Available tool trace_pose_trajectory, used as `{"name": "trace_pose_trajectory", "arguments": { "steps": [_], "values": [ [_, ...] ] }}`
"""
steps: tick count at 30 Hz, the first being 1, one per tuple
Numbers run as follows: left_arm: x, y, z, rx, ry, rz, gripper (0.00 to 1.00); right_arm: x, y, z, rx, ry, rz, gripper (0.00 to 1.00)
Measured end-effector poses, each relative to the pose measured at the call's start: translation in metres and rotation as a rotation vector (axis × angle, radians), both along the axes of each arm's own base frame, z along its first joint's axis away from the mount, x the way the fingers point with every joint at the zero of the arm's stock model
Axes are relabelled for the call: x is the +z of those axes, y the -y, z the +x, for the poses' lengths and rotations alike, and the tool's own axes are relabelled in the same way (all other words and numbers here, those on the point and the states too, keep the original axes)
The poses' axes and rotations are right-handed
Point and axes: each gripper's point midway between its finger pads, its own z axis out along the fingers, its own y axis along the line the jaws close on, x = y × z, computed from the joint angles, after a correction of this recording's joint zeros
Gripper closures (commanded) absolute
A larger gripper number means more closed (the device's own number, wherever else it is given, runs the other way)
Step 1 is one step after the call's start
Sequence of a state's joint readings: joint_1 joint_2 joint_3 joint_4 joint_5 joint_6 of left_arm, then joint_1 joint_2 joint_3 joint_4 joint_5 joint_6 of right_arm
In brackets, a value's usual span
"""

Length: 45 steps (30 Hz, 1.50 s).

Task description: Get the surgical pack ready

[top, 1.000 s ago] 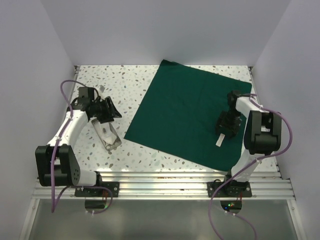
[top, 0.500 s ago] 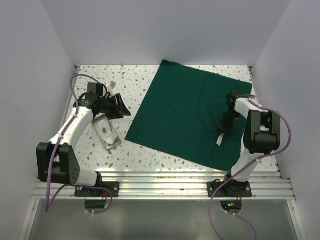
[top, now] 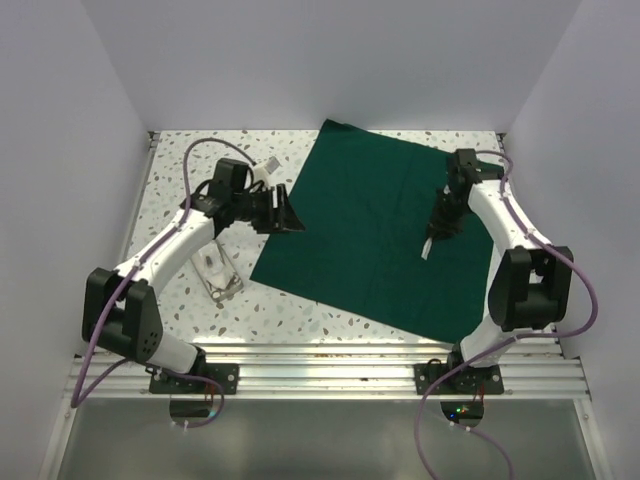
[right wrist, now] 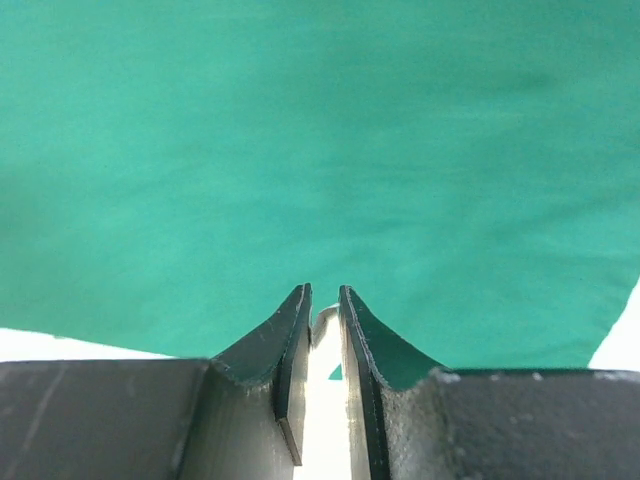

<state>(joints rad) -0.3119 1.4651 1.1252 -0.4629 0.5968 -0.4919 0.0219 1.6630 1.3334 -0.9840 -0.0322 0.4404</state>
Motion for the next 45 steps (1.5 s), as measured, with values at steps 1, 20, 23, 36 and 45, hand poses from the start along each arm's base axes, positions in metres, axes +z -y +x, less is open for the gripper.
{"name": "trace_pose_trajectory", "arguments": {
  "steps": [1, 20, 23, 36, 45],
  "values": [
    [0.003, 0.011, 0.0, -0.022, 0.01, -0.016, 0.39, 0.015, -0.013, 0.007, 0.025, 0.042, 0.02, 0.79],
    [-0.003, 0.162, -0.024, -0.259, -0.044, -0.178, 0.37, 0.082, -0.167, -0.018, 0.256, 0.115, 0.317, 0.78],
    [-0.006, 0.169, -0.026, -0.267, -0.063, -0.183, 0.39, 0.085, -0.172, -0.019, 0.262, 0.116, 0.325, 0.78],
    [-0.001, 0.166, -0.026, -0.242, -0.054, -0.17, 0.34, 0.084, -0.173, -0.02, 0.258, 0.115, 0.318, 0.79],
    [0.031, 0.168, -0.029, -0.251, 0.014, -0.206, 0.32, 0.076, -0.166, -0.022, 0.218, 0.096, 0.249, 0.82]
  ]
}}
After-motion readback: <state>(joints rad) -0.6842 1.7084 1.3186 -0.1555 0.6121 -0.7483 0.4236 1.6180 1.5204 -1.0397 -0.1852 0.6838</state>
